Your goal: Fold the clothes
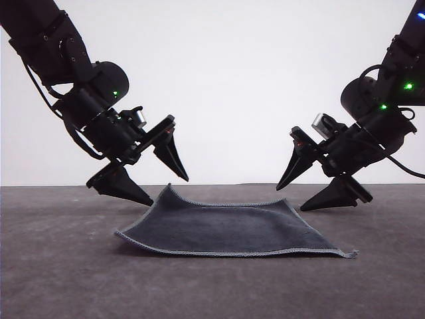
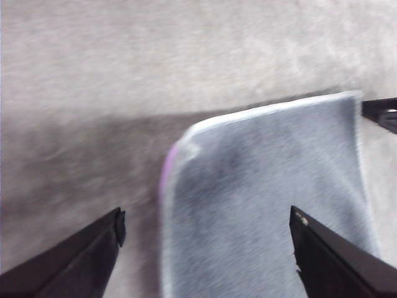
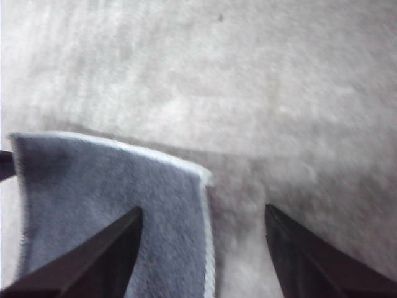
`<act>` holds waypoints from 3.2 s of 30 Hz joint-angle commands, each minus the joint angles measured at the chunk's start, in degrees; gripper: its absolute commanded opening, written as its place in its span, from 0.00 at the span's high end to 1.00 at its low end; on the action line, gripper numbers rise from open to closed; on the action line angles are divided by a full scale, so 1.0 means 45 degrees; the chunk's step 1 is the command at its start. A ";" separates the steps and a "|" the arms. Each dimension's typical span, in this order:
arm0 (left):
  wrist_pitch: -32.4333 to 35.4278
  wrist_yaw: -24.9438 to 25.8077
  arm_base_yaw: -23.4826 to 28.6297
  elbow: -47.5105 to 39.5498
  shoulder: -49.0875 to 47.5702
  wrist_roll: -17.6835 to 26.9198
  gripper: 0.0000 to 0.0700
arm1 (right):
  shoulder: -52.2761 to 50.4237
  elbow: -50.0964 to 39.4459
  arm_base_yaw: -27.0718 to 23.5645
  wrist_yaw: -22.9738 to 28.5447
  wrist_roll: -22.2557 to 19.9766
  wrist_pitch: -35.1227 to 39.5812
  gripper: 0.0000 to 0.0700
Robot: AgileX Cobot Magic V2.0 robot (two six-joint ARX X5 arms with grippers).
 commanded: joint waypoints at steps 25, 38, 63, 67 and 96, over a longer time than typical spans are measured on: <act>0.0495 0.0102 -0.0427 0.0344 0.0831 -0.0346 0.80 | 0.0932 0.0302 0.1055 0.0406 0.0269 0.0457 0.75; 0.0624 -0.0005 -0.0356 0.0353 0.0823 -0.0340 0.99 | 0.0914 0.0302 0.1064 0.0377 0.0256 0.0396 1.00; -0.1728 0.0015 0.0352 0.0378 -0.0741 0.1599 0.99 | -0.1224 0.0299 0.1105 0.0379 -0.2023 -0.2035 1.00; -0.2420 0.0015 0.0347 0.0365 -0.1005 0.2013 0.99 | -0.1545 0.0286 0.1166 0.0387 -0.2453 -0.2676 0.99; -0.2188 -0.0143 -0.0919 -0.3791 -0.4840 0.2490 0.99 | -0.6173 -0.4917 0.2508 0.1061 -0.2543 -0.1013 1.00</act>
